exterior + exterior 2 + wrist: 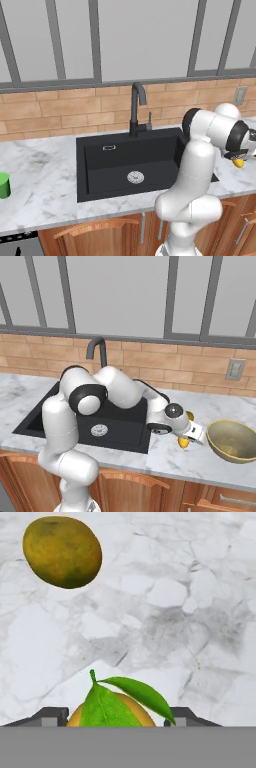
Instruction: Remove the lemon and orange from the sink. Then move the bowl and cup from the counter to the sink for washing.
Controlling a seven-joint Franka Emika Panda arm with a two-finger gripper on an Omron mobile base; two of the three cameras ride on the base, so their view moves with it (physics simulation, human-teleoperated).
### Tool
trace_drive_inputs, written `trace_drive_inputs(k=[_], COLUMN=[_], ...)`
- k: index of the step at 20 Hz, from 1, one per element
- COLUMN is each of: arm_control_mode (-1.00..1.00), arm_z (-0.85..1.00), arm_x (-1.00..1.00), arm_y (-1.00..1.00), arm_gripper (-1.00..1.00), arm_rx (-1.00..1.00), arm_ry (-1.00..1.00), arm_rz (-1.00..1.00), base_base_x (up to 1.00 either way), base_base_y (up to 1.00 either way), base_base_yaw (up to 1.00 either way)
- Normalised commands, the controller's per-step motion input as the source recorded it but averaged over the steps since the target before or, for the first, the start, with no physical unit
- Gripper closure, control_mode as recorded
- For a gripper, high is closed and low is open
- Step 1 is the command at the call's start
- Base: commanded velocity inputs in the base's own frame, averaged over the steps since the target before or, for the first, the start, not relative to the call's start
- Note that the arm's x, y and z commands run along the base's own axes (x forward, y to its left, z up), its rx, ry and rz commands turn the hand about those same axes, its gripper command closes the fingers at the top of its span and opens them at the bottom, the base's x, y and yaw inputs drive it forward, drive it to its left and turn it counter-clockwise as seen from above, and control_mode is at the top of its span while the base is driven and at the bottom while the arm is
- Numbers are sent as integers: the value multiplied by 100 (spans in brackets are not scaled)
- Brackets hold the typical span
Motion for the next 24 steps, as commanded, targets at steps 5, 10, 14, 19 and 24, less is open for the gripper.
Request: trace_drive_inputs(k=[5,10,14,19,24], arm_control_mode=[-100,-100,-100,-100,-100], arm_z=[4,7,18,29,31], arm_x=[-5,-4,-9,-20,-28], arm_y=[0,0,0,2,0], arm_gripper=[-100,-100,-100,-100,-100], arm_rx=[0,0,0,0,0], arm_ry=[1,1,0,0,0], arm_rz=[-3,-2,-1,-3,-3], base_base_x=[0,0,0,0,0], base_base_y=[0,0,0,0,0], base_base_yaw=[0,0,0,0,0])
